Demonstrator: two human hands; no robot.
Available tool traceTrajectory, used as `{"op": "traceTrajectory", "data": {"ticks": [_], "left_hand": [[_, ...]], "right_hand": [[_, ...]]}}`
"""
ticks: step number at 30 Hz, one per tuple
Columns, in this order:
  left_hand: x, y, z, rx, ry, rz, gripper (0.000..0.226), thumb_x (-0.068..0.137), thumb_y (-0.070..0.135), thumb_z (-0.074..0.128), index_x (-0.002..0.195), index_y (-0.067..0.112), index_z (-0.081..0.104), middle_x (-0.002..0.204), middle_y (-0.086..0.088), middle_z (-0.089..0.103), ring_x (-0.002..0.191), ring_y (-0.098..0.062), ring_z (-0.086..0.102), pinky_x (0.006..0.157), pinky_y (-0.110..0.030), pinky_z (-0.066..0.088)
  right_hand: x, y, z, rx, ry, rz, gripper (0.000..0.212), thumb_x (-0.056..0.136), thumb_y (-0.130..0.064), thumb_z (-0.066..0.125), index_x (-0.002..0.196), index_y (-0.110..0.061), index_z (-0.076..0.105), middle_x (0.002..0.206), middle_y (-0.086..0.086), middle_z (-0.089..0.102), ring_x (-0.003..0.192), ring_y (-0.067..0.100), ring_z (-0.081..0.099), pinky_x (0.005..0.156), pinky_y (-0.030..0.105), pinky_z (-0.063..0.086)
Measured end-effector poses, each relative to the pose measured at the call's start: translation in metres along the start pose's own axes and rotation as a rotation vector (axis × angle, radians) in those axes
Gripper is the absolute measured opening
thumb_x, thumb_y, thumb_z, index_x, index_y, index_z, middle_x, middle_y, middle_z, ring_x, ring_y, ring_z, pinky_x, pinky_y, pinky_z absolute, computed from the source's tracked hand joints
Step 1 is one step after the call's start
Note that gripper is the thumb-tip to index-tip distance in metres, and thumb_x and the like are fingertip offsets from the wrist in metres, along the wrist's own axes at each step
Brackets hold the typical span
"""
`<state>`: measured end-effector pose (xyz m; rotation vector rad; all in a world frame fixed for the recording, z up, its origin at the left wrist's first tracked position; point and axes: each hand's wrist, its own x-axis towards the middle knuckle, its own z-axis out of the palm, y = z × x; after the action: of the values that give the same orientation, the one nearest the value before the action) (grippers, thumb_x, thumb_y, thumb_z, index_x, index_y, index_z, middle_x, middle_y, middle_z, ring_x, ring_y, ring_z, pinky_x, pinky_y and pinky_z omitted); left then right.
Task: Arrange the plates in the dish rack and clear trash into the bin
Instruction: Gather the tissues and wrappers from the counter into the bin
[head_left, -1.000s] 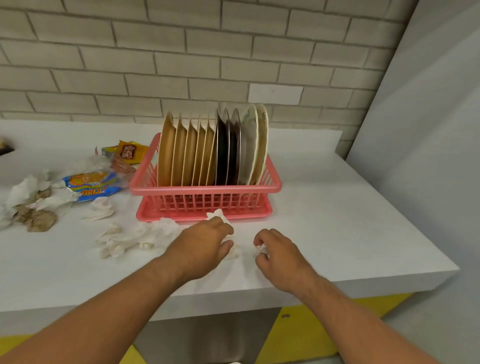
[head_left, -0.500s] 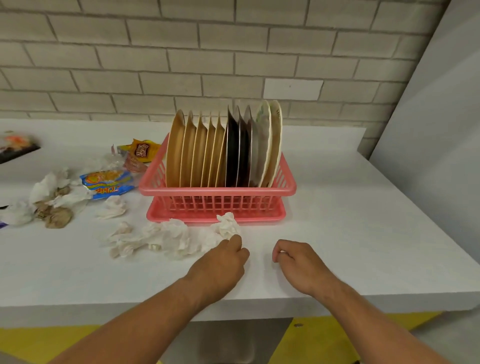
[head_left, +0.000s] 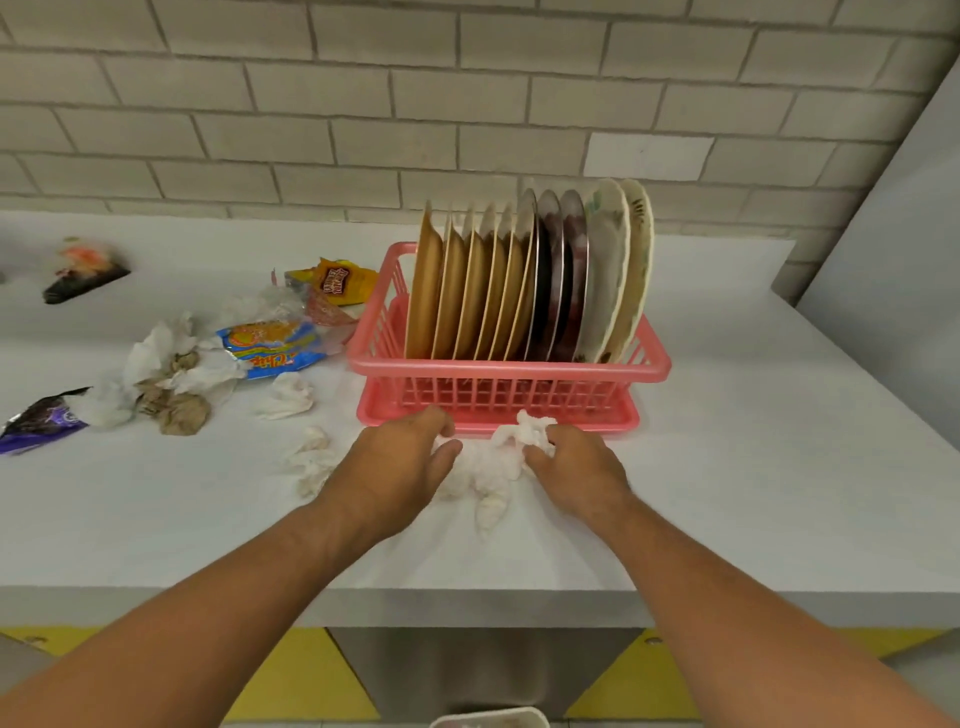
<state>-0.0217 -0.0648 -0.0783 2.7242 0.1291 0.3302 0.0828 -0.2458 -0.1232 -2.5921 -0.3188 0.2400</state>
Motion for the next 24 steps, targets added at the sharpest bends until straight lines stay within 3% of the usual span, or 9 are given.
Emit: {"op": "traceTrajectory", "data": {"ticks": [2, 4, 6, 8, 11, 14, 16, 20, 24], "left_hand": [[0.003, -0.005, 0.003, 0.062, -0.041, 0.041, 0.021, 0.099, 0.027, 0.043, 0.112, 0.021, 0.059, 0.106, 0.002, 0.066, 0.091, -0.018, 0.059, 0.078, -0.029, 0.047], [0.006, -0.006, 0.012, 0.099, -0.112, 0.089, 0.030, 0.098, 0.016, 0.046, 0.125, 0.022, 0.057, 0.122, 0.003, 0.061, 0.108, -0.018, 0.059, 0.092, -0.025, 0.043], [0.009, 0.000, 0.022, 0.103, -0.166, 0.123, 0.030, 0.096, 0.014, 0.049, 0.122, 0.024, 0.059, 0.117, 0.003, 0.064, 0.104, -0.020, 0.061, 0.089, -0.024, 0.046], [0.013, 0.010, 0.030, 0.165, -0.175, 0.148, 0.020, 0.098, 0.027, 0.046, 0.112, 0.021, 0.060, 0.106, -0.001, 0.066, 0.094, -0.023, 0.063, 0.081, -0.032, 0.052], [0.015, 0.028, 0.041, 0.253, -0.252, 0.078, 0.040, 0.096, 0.050, 0.040, 0.116, 0.017, 0.054, 0.107, -0.005, 0.064, 0.093, -0.024, 0.061, 0.071, -0.032, 0.046], [0.017, 0.039, 0.057, 0.311, -0.303, -0.012, 0.048, 0.093, 0.055, 0.042, 0.118, 0.016, 0.053, 0.110, -0.003, 0.064, 0.095, -0.023, 0.062, 0.069, -0.029, 0.040], [0.019, 0.042, 0.066, 0.335, -0.328, -0.022, 0.040, 0.097, 0.047, 0.040, 0.114, 0.014, 0.057, 0.110, -0.004, 0.065, 0.096, -0.024, 0.062, 0.070, -0.029, 0.042], [0.018, 0.048, 0.075, 0.439, -0.292, 0.147, 0.029, 0.101, 0.025, 0.037, 0.120, 0.010, 0.054, 0.115, -0.009, 0.059, 0.099, -0.028, 0.059, 0.074, -0.034, 0.044], [0.016, 0.048, 0.076, 0.416, -0.280, 0.288, 0.049, 0.088, 0.010, 0.059, 0.135, 0.011, 0.044, 0.123, -0.013, 0.049, 0.108, -0.030, 0.050, 0.080, -0.037, 0.049]], "right_hand": [[-0.004, 0.004, -0.003, 0.053, 0.028, -0.009, 0.030, 0.092, -0.039, 0.050, 0.110, -0.021, 0.065, 0.105, 0.000, 0.068, 0.089, 0.021, 0.061, 0.076, 0.035, 0.051], [-0.012, 0.007, -0.012, 0.147, 0.078, -0.007, 0.022, 0.091, -0.031, 0.052, 0.100, -0.019, 0.068, 0.096, -0.002, 0.069, 0.083, 0.019, 0.062, 0.075, 0.034, 0.052], [-0.020, 0.009, -0.022, 0.228, 0.135, 0.012, 0.016, 0.088, -0.024, 0.054, 0.086, -0.016, 0.067, 0.084, -0.003, 0.067, 0.075, 0.017, 0.061, 0.067, 0.032, 0.051], [-0.026, 0.012, -0.032, 0.236, 0.200, 0.031, 0.015, 0.086, -0.023, 0.057, 0.080, -0.013, 0.066, 0.077, -0.002, 0.066, 0.070, 0.016, 0.060, 0.062, 0.030, 0.049], [-0.036, 0.018, -0.047, 0.241, 0.292, 0.065, 0.018, 0.084, -0.024, 0.061, 0.071, -0.011, 0.063, 0.070, 0.000, 0.063, 0.062, 0.014, 0.056, 0.051, 0.026, 0.042], [-0.046, 0.026, -0.056, 0.231, 0.274, 0.106, 0.022, 0.085, -0.023, 0.061, 0.065, -0.015, 0.056, 0.065, -0.002, 0.059, 0.058, 0.013, 0.054, 0.049, 0.023, 0.036], [-0.050, 0.034, -0.055, 0.157, 0.222, 0.129, 0.017, 0.086, -0.024, 0.059, 0.073, -0.013, 0.056, 0.071, -0.002, 0.060, 0.065, 0.017, 0.057, 0.052, 0.026, 0.040], [-0.055, 0.048, -0.051, 0.136, 0.104, 0.170, 0.016, 0.091, -0.023, 0.054, 0.105, -0.020, 0.048, 0.088, -0.002, 0.058, 0.075, 0.015, 0.057, 0.056, 0.027, 0.042], [-0.056, 0.057, -0.051, 0.176, 0.051, 0.092, 0.040, 0.096, -0.013, 0.043, 0.132, -0.027, 0.055, 0.127, 0.002, 0.061, 0.109, 0.021, 0.058, 0.091, 0.025, 0.045]]}}
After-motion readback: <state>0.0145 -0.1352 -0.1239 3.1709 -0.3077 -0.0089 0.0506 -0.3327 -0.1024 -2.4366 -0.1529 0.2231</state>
